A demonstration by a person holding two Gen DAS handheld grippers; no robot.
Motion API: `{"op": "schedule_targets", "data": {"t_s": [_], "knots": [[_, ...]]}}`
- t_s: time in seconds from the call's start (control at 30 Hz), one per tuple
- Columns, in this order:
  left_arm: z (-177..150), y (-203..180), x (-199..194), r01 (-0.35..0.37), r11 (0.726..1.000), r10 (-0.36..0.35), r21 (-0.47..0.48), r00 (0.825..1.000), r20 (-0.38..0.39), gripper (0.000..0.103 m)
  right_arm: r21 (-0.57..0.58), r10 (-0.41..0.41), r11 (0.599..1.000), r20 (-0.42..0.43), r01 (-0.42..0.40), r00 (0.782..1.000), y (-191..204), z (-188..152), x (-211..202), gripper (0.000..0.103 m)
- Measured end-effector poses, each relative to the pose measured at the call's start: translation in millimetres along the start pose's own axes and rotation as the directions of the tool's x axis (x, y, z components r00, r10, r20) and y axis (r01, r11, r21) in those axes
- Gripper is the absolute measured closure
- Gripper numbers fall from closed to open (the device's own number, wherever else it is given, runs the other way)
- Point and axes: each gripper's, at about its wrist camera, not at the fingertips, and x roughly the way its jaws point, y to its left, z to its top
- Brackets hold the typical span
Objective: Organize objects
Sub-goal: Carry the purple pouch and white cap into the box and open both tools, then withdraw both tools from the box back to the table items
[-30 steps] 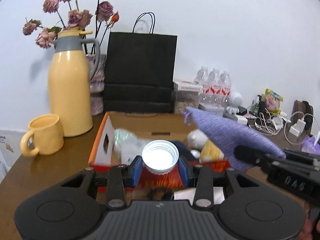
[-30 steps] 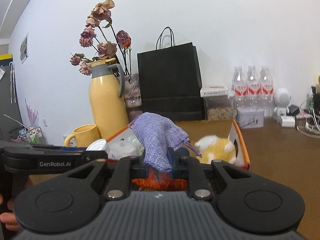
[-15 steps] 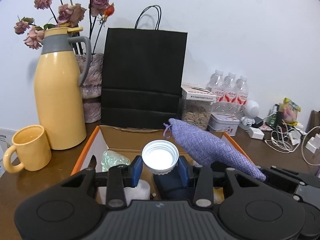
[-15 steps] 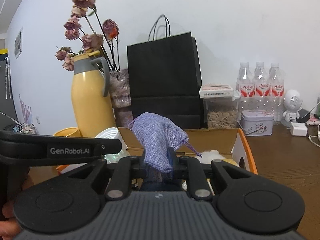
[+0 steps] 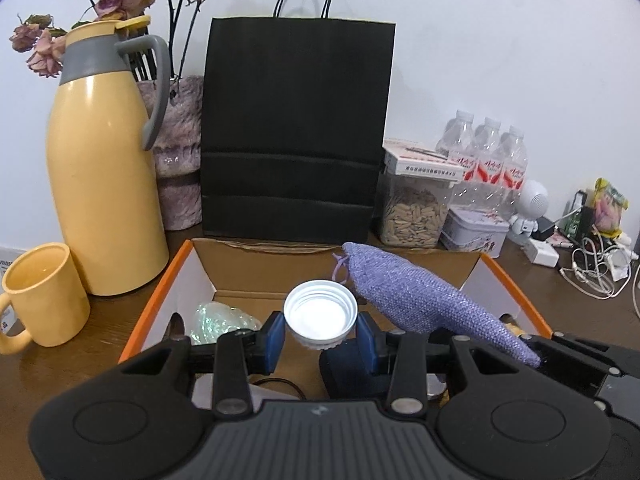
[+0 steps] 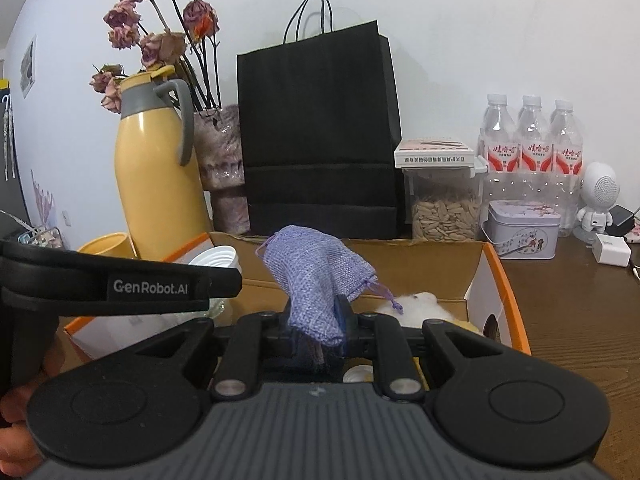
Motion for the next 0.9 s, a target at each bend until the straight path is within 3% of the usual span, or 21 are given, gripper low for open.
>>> {"op": "schedule_targets", "data": {"t_s": [0.03, 0.07, 0.1, 0.13, 0.17, 0.2, 0.23, 0.9], "knots": [[0, 0, 1, -0.007, 1.000, 0.007, 0.003, 1.000, 0.001, 0.065, -0.001, -0.003, 1.000, -0.007, 0.003, 1.000, -1, 0, 2, 0.079], [-1, 0, 1, -0.016, 1.000, 0.016, 0.008, 1.000, 0.000, 0.059, -0.003, -0.004, 1.000, -0.018, 0.004, 1.000, -2, -1, 3, 0.068], [-1, 0, 1, -0.024, 1.000, 0.024, 0.012, 1.000, -0.004, 0.051, -0.002, -0.012, 1.000, -0.028, 0.012, 1.000, -2, -1, 4, 0.047], [-1, 0, 1, -0.024, 1.000, 0.024, 0.015, 1.000, -0.005, 0.031, -0.001, -0.028, 1.000, -0.037, 0.028, 0.999, -3, -2, 4, 0.035], [-1, -1, 0, -0.023, 1.000, 0.023, 0.015, 1.000, 0.001, 0.011, -0.005, -0.038, 0.999, -0.041, 0.038, 0.998, -4, -2, 3, 0.016], [-1, -1, -1, -0.024, 1.000, 0.024, 0.015, 1.000, 0.011, 0.005, -0.011, -0.050, 0.999, -0.036, 0.049, 0.998, -4, -2, 1, 0.005], [-1, -1, -4, -0.026, 1.000, 0.026, 0.014, 0.999, 0.025, 0.001, -0.020, -0.060, 0.998, -0.028, 0.059, 0.998, -4, -3, -2, 0.001], [-6, 0, -19, -0.042, 0.999, 0.042, -0.006, 0.998, 0.049, 0.000, -0.045, -0.077, 0.996, -0.002, 0.076, 0.997, -5, 0, -19, 0.000]]}}
